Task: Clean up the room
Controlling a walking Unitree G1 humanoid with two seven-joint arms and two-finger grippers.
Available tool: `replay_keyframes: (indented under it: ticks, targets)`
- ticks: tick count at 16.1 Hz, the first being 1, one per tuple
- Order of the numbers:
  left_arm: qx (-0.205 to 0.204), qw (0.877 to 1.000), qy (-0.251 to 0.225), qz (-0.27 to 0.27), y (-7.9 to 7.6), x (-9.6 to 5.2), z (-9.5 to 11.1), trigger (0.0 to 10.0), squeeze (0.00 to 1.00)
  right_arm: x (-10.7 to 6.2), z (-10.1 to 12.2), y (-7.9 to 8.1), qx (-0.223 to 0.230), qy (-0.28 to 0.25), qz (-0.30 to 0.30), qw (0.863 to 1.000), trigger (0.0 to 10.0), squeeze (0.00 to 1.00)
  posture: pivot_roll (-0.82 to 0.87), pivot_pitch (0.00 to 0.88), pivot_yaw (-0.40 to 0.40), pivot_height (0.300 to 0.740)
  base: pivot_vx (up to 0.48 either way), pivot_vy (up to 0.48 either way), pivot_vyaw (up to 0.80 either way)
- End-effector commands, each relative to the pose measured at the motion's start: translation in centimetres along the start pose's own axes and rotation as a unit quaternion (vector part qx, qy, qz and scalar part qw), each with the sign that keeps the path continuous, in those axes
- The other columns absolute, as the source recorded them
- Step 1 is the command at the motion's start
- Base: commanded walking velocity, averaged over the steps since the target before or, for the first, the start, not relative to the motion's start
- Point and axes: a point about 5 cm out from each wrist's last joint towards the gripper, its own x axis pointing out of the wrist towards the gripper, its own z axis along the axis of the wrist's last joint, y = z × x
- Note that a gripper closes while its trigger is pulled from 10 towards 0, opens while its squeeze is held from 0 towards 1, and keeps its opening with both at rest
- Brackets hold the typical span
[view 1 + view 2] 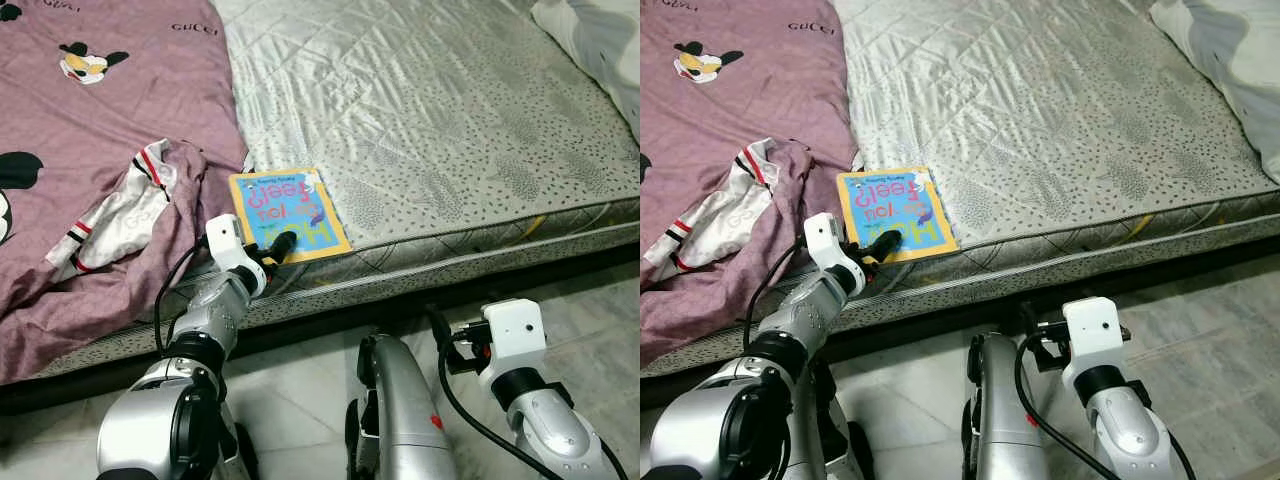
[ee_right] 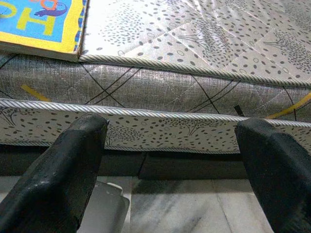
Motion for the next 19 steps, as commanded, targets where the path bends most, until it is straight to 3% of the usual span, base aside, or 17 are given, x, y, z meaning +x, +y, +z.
replay_keyframes:
  ticks: [1, 11, 19]
  targets:
    - [-0.005, 1.0, 0.014, -0.009, -0.2, 0.0, -0.6, 0.0, 0.0, -0.2, 0.0, -0.3, -0.004, 0.004, -0.01, 1.0, 10.0, 0.0, -0.21, 0.289, -0.037, 0.524, 0.0, 0.0, 0.0]
    - [-0.014, 0.998, -0.03, -0.049, -0.8, 0.2, 0.8, 0.0, 0.0, 0.6, 0.1, -0.2, -0.008, -0.002, -0.013, 1.0, 10.0, 0.0, -0.19, 0.26, -0.038, 0.524, 0.0, 0.0, 0.0]
    - [0.043, 0.995, -0.074, -0.045, -1.3, 0.5, 3.2, 0.0, 0.0, 1.8, 0.2, -0.2, -0.012, -0.012, -0.016, 1.0, 10.0, 0.0, -0.18, 0.232, -0.031, 0.524, 0.0, 0.0, 0.0]
